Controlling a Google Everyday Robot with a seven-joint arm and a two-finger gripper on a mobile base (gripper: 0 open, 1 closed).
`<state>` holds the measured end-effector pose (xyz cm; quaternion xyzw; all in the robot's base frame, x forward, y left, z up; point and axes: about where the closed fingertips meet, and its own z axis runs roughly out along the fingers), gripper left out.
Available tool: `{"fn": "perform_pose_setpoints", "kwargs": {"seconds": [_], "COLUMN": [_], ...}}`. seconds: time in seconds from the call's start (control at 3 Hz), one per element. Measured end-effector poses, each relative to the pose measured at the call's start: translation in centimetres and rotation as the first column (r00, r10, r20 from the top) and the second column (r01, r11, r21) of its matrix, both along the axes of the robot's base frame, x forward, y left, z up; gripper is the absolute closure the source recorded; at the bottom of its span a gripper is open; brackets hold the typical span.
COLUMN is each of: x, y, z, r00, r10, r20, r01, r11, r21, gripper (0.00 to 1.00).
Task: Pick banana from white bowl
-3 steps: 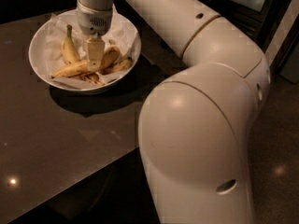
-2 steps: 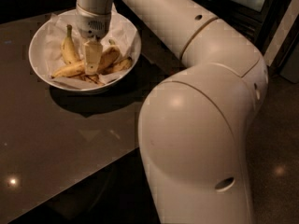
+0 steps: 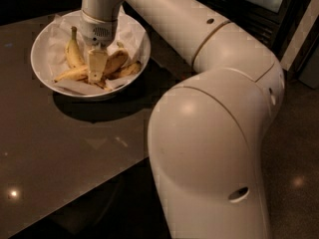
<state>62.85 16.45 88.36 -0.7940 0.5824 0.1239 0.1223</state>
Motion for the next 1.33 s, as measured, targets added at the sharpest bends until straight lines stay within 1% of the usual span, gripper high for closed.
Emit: {"fn": "perform_pose_setpoints", "kwargs": {"seconds": [0.33,0.67,1.0,1.33], "x": [0.0,0.0,-0.1,-1.1], "y": [0.0,0.0,-0.6,-2.1], "z": [0.0,0.0,0.8,2.7], "r00": [1.0000,1.0000,0.9992,0.9965], "r10": [0.000,0.000,-0.036,-0.069], "r20": [0.000,0.000,0.013,0.047], "r01": [0.000,0.000,0.036,0.067], "r11": [1.000,1.000,0.999,0.997], "r21": [0.000,0.000,0.017,0.043], "gripper": [0.78,0.99,1.00,1.00]}}
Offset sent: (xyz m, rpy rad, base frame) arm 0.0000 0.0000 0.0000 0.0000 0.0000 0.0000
